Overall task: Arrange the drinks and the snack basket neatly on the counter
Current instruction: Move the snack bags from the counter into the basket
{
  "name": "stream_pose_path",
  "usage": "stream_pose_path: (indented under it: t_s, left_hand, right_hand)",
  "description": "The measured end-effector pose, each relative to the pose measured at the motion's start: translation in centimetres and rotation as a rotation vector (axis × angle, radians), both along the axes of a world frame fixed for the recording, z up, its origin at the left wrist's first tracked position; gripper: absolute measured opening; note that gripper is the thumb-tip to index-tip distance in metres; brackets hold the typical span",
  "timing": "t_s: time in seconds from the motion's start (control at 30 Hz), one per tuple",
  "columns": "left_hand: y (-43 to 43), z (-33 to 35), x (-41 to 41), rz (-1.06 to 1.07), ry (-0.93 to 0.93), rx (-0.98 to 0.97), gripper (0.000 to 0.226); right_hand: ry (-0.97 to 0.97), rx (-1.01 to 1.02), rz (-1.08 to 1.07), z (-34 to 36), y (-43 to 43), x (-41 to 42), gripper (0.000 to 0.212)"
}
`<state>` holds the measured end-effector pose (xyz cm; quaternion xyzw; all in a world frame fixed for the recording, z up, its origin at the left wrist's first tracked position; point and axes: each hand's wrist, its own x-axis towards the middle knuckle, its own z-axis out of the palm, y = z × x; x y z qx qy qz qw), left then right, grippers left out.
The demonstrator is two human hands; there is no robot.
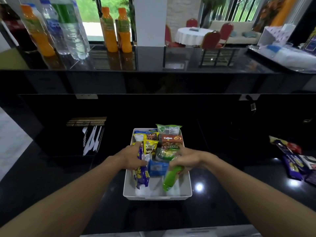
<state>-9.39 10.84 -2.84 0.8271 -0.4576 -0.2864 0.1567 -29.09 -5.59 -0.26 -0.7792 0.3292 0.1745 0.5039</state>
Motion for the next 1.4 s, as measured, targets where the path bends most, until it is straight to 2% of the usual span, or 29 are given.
stream_pose_path:
  t_s: [0.07,0.13,0.27,0.33,0.47,0.67,0.73,0.87,1.03,1.13,1.23,1.33,1.4]
  left_hand:
    - [0.0,-0.3,0.0,-0.003,-0.006,0.018,0.063]
    - [-0.1,-0.3,-0.1,-0.001,-0.018,0.023,0.065]
    - [-0.6,-0.4,-0.2,0.068,-0.039,-0.019,0.064]
    - [-0.6,-0.4,-0.1,0.073,-0.035,-0.013,0.063]
    - [-0.4,-0.5,0.1,0.090,-0.022,-0.017,0.062]
    - [-0.6,-1.5,-0.5,0.126,0.005,0.009,0.064]
    - [-0.5,-2.1,-0.8,0.126,0.008,0.046,0.073]
    - [0.0,-3.2,-0.7,0.043,0.115,0.191,0.109]
    - [0.9,-3.1,0.3,-0.105,0.303,0.179,0.107]
    - [1.2,-3.2,0.9,-0.156,0.204,0.265,0.101]
    - [1.4,-3.2,1.2,-0.210,0.020,0.266,0.077]
    - [1.1,-2.9,1.2,-0.238,-0.194,0.191,0.077]
    - [0.5,-3.0,1.1,-0.264,-0.271,0.171,0.077]
  right_hand:
    - [0.016,0.037,0.048,-0.1,-0.3,-0.2,0.066]
    - [0.039,-0.021,0.129,-0.4,-0.6,-0.2,0.058]
    - [0.148,-0.389,0.269,-1.0,-0.9,-0.2,0.055]
    - [0.161,-0.480,0.292,-1.1,-0.9,-0.2,0.056]
    - [0.163,-0.540,0.304,-1.0,-0.5,0.0,0.065]
    - [0.225,-0.719,0.323,-2.0,-0.1,0.5,0.093]
    - [0.238,-0.755,0.324,-2.3,0.0,0.4,0.088]
    - [0.213,-0.766,0.310,-3.0,-0.4,0.5,0.075]
    - [0.179,-0.693,0.315,-3.6,-1.1,0.1,0.055]
    - [0.205,-0.725,0.296,-4.2,-1.3,0.0,0.048]
    - [0.233,-0.702,0.259,-4.4,-1.5,-0.2,0.043]
    - [0.221,-0.649,0.234,-4.4,-1.9,-0.4,0.042]
    - [0.199,-0.631,0.223,-4.3,-2.0,-0.4,0.044]
